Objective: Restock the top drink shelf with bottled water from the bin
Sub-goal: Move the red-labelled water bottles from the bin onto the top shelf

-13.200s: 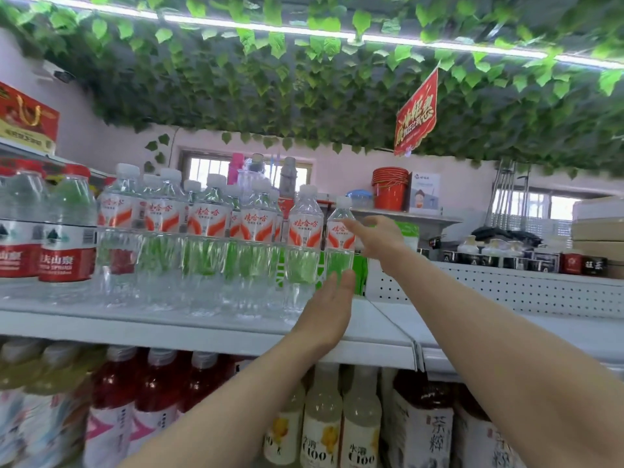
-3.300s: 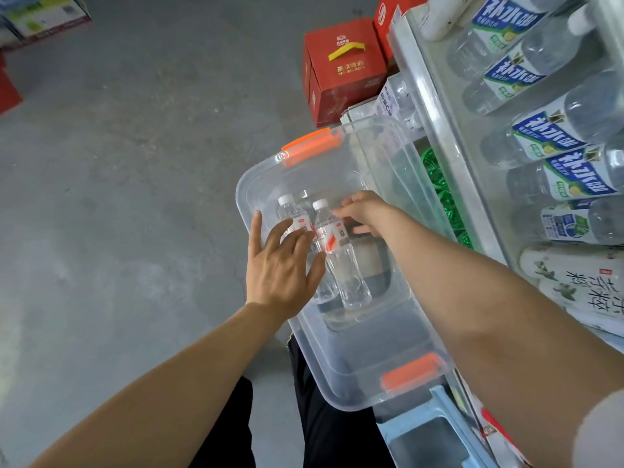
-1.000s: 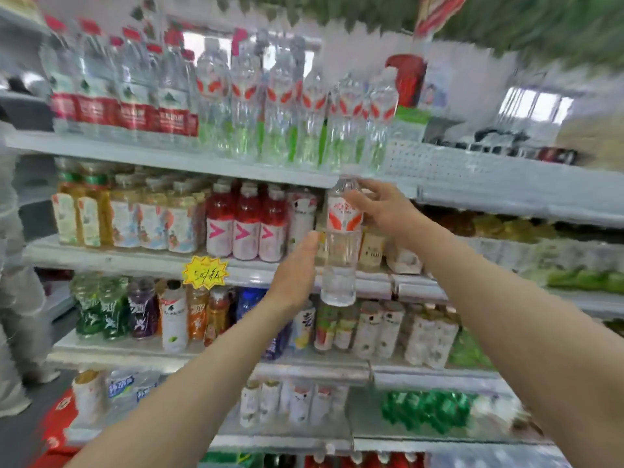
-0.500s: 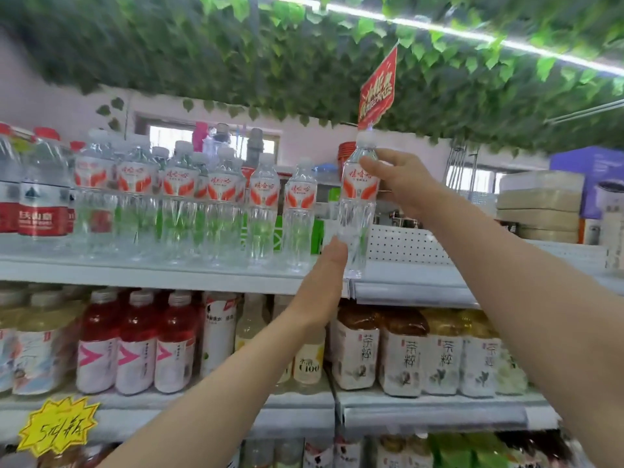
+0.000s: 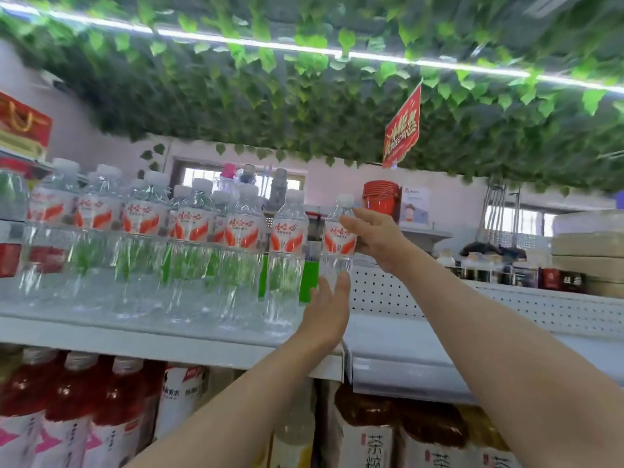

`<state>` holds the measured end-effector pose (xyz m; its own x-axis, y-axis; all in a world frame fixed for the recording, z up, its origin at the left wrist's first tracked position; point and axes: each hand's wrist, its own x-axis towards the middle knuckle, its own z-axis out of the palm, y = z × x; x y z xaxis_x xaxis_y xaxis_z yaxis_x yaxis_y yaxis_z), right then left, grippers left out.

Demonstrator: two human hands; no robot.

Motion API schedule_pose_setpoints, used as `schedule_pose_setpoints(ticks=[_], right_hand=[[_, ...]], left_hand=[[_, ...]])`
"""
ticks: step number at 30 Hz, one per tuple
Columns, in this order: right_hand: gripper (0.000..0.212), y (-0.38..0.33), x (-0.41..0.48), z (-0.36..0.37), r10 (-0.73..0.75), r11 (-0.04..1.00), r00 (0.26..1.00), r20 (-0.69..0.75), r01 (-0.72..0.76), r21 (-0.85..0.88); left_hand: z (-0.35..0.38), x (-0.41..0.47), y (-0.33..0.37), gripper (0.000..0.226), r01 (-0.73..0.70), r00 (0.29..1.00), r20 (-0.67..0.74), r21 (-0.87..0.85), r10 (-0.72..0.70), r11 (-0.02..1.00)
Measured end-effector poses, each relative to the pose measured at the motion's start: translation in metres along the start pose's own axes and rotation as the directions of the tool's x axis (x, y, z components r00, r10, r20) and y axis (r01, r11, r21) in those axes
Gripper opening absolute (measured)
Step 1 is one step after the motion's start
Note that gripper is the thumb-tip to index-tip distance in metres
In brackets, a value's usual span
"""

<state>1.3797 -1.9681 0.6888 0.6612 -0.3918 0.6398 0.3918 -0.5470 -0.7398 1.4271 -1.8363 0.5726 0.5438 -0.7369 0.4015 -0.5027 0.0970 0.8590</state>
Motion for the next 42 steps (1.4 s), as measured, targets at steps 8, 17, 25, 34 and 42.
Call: schedule_pose_setpoints(ticks=[8,17,25,34,42], right_hand=[[0.02,0.029,0.026,0.001,0.007,1.0,0.999,0.042,-0.007,0.015],[0.037,0.044,0.039,0.003,0.034,0.999,0.999,0.016,-0.034,0.005],[0.063,0.05,0.043,0.01,0.059,0.998,0.998,-0.021,-0.059,0.015],[0.076,0.05,0.043,0.01,0.063,0.998,0.998,-0.017,-0.062,0.015],[0.061,0.052,0.044,0.009,0.069,0.998,0.998,-0.01,-0.069,0.0]], left_hand=[[0.004,0.032,-0.01,0.085,0.131,0.991,-0.012,0.01,-0.13,0.991],[0.003,0.041,-0.015,0.087,0.155,0.988,-0.007,0.026,-0.155,0.988],[0.004,0.043,-0.018,0.088,0.141,0.99,-0.02,0.079,-0.14,0.987],[0.008,0.044,-0.021,0.091,0.129,0.992,-0.023,0.127,-0.127,0.983],[0.008,0.041,-0.023,0.091,0.11,0.994,-0.02,0.134,-0.108,0.985]])
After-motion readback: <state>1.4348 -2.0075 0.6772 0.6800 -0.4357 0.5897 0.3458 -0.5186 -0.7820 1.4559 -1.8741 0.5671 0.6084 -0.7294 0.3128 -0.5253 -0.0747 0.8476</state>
